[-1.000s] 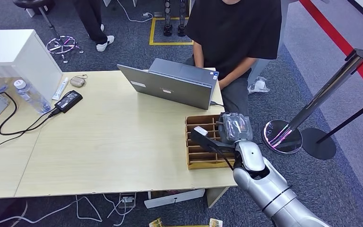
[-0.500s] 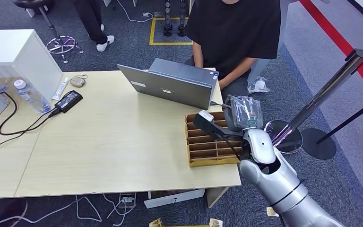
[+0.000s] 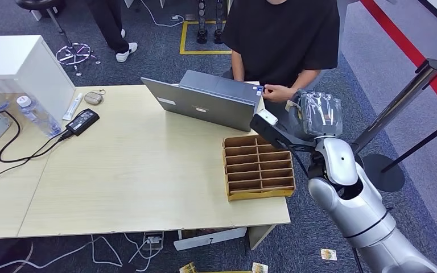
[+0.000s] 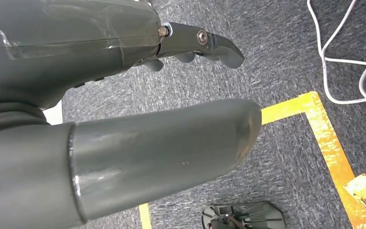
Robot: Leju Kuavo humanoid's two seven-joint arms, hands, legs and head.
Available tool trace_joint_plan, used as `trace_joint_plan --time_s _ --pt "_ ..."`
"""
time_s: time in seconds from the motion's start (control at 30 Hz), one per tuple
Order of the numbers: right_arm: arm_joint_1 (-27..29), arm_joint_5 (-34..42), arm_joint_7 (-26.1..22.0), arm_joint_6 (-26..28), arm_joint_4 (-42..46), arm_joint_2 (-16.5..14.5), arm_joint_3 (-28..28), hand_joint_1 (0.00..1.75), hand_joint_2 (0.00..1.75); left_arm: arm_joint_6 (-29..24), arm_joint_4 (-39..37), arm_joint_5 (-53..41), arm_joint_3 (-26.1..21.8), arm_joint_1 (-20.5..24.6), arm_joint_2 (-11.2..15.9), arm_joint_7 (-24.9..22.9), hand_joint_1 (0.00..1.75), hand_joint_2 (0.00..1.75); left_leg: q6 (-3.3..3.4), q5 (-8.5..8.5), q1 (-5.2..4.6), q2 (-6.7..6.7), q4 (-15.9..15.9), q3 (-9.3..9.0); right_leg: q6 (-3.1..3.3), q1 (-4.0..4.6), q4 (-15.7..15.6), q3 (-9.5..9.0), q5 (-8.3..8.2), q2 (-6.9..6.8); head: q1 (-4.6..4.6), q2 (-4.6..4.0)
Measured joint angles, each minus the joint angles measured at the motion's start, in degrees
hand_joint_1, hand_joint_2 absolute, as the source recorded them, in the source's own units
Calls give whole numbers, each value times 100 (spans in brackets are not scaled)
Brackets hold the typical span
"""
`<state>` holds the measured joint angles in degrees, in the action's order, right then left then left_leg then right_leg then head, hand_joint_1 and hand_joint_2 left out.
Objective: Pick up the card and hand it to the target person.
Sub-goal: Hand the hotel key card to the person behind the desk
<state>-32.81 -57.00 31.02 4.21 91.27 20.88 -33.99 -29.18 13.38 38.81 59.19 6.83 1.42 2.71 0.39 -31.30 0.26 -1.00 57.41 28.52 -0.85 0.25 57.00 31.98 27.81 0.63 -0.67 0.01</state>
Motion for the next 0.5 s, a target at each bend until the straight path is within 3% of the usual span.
trace_joint_plan --time_s 0.5 --pt "-133 103 -277 564 -560 314 245 150 175 0 0 -145 2 5 -2 -9 0 0 0 0 1 -1 0 2 0 0 0 0 0 -1 1 -1"
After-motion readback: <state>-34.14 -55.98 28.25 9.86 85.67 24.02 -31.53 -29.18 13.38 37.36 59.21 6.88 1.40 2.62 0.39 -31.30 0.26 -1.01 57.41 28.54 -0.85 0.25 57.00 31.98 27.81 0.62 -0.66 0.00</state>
